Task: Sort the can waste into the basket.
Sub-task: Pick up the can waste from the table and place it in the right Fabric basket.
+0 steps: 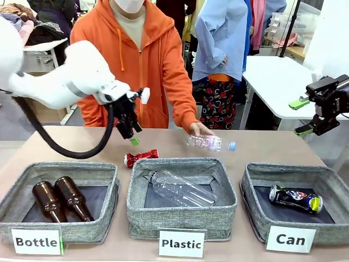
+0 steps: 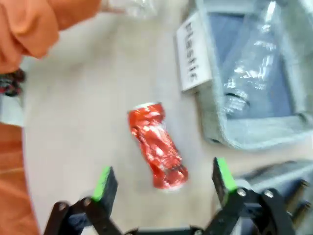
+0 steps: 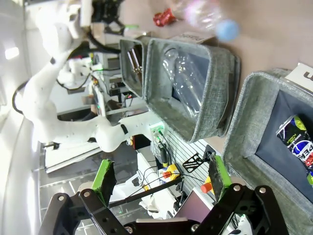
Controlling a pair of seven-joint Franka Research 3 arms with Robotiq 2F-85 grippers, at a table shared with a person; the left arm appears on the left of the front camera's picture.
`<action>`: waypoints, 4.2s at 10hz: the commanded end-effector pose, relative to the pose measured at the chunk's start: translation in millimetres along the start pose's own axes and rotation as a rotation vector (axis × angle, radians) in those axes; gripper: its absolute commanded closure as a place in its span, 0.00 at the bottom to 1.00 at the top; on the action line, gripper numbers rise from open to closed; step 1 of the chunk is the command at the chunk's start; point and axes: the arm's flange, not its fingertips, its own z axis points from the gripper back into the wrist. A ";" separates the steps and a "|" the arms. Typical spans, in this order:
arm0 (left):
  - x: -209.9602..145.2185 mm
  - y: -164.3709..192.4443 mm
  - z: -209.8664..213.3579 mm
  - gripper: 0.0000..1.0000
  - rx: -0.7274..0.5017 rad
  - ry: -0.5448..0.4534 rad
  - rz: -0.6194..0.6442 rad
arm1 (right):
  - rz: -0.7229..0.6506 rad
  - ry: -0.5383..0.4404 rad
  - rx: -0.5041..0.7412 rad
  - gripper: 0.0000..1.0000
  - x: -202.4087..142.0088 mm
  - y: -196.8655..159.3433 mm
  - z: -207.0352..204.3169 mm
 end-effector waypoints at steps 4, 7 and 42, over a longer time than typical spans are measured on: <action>-124.2 -174.6 90.5 0.00 0.192 -0.259 0.160 | 0.023 0.009 0.001 0.00 0.2 1.0 3.7; -174.4 -226.3 87.5 0.00 0.219 -0.356 0.106 | 0.023 0.009 0.001 0.00 0.2 1.0 3.7; 15.2 19.7 -130.6 0.59 0.164 0.500 0.069 | 0.023 0.009 0.001 0.00 0.2 1.0 3.7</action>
